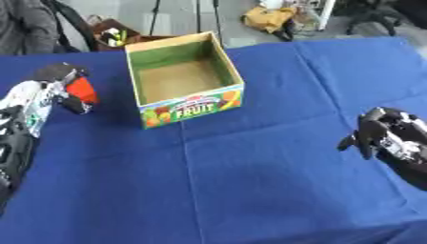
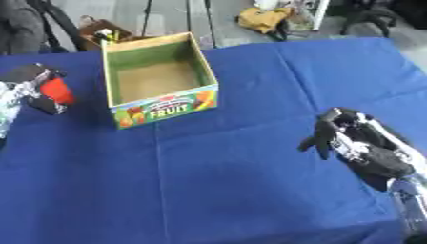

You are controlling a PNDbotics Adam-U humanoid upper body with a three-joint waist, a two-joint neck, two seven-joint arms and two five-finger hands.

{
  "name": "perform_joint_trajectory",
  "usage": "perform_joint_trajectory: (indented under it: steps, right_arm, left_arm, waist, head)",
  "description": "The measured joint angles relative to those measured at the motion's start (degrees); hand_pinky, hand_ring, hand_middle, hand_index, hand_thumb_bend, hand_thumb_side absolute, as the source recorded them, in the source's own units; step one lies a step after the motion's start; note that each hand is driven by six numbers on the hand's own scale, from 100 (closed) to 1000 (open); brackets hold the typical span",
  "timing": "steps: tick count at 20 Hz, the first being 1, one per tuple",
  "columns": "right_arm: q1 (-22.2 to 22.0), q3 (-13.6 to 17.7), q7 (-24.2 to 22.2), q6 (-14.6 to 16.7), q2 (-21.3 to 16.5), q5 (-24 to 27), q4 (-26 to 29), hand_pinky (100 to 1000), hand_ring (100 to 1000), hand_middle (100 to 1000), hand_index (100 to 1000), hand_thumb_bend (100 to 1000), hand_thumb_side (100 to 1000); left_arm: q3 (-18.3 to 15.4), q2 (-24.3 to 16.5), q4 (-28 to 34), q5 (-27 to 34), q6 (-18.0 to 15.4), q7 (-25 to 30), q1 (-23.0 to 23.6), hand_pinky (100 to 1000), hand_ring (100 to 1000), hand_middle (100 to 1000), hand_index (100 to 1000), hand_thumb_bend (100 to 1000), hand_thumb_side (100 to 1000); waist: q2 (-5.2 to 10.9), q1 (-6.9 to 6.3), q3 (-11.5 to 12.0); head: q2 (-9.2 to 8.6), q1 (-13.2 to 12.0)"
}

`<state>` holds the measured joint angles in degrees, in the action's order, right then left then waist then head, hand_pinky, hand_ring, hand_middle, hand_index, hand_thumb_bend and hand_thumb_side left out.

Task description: Pick up objects on the table and place them in the box.

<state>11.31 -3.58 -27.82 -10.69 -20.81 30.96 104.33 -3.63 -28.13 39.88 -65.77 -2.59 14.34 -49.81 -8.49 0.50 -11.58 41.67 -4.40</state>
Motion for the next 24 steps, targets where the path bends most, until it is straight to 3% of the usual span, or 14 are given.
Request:
perform_joint_trajectory:
  steps: [3, 7, 16, 24]
  right_arm:
    - [0.0, 0.0, 0.0, 0.0, 0.1, -0.1, 0.0, 594, 325, 376, 382, 100, 158]
    - [-0.2, 0.0, 0.1, 0.1, 0.4, -0.1, 0.0, 594, 325, 375, 382, 100, 157]
    - [-0.2, 0.1, 0.2, 0.1, 0.4, -0.1, 0.0, 594, 323, 375, 382, 100, 155]
    - [-0.2, 0.1, 0.3, 0.2, 0.4, -0.1, 0.2, 593, 322, 375, 382, 100, 153]
  left_arm:
    - [0.0, 0.1, 0.7, 1.7, 0.3, -0.6, 0.1, 528, 220, 230, 756, 133, 100]
    - [0.0, 0.4, 4.3, 5.5, 0.2, -1.2, 0.1, 533, 187, 203, 734, 118, 100]
    - [1.9, 0.4, 20.0, 12.5, -0.4, -0.5, -0.2, 522, 189, 205, 735, 124, 100]
    - [5.6, 3.8, 22.6, 12.4, -1.7, 3.4, -1.3, 517, 199, 221, 743, 133, 100]
  waist:
    - [-0.1, 0.14, 0.0]
    - [-0.18, 0.18, 0.2]
    - [-0.18, 0.17, 0.6]
    - [-0.31, 0.56, -0.2]
  head:
    - [-0.01, 0.0]
    - [-0.01, 0.2]
    - [-0.02, 0.5]
    - [-0.25, 0.4]
